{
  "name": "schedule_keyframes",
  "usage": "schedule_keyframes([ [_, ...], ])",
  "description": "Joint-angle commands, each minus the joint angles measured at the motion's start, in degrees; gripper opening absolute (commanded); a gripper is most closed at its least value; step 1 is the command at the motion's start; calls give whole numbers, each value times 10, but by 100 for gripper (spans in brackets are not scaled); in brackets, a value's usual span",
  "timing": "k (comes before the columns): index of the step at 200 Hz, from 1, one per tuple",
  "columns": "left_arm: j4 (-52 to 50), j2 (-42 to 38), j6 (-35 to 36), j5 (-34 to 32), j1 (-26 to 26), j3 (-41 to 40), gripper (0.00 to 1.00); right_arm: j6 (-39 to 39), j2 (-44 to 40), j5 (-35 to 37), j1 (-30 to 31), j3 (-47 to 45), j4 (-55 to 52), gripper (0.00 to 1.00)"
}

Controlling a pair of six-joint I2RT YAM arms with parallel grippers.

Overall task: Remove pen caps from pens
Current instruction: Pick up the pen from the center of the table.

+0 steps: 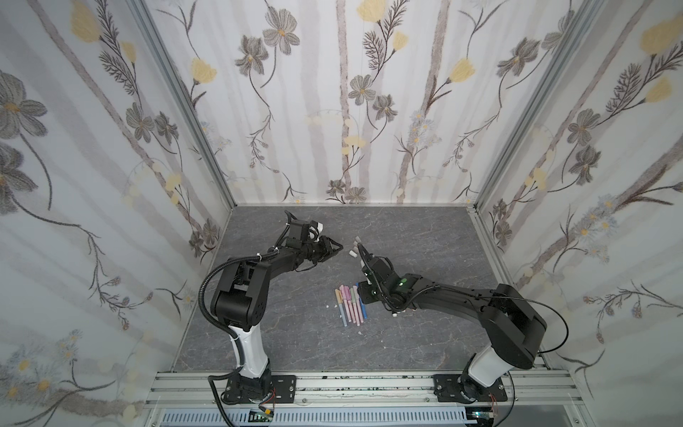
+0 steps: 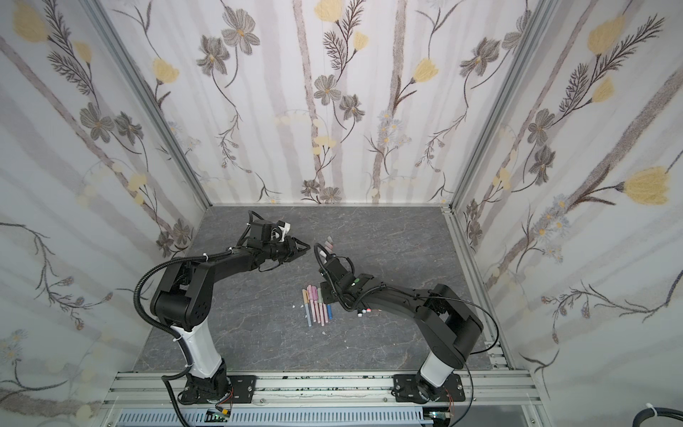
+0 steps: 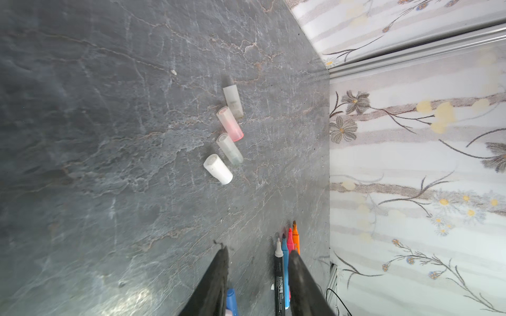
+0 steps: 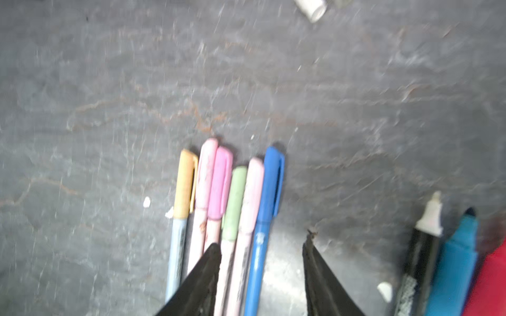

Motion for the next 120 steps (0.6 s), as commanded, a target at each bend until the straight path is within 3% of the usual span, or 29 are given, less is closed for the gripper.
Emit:
schedule_keyframes([
  [1, -36, -24, 39, -16, 5, -19, 36, 39, 7, 19, 17, -10, -39, 48],
  [120, -23, -65, 43, -18, 12, -79, 36, 53, 46, 42, 32, -24, -23, 42],
])
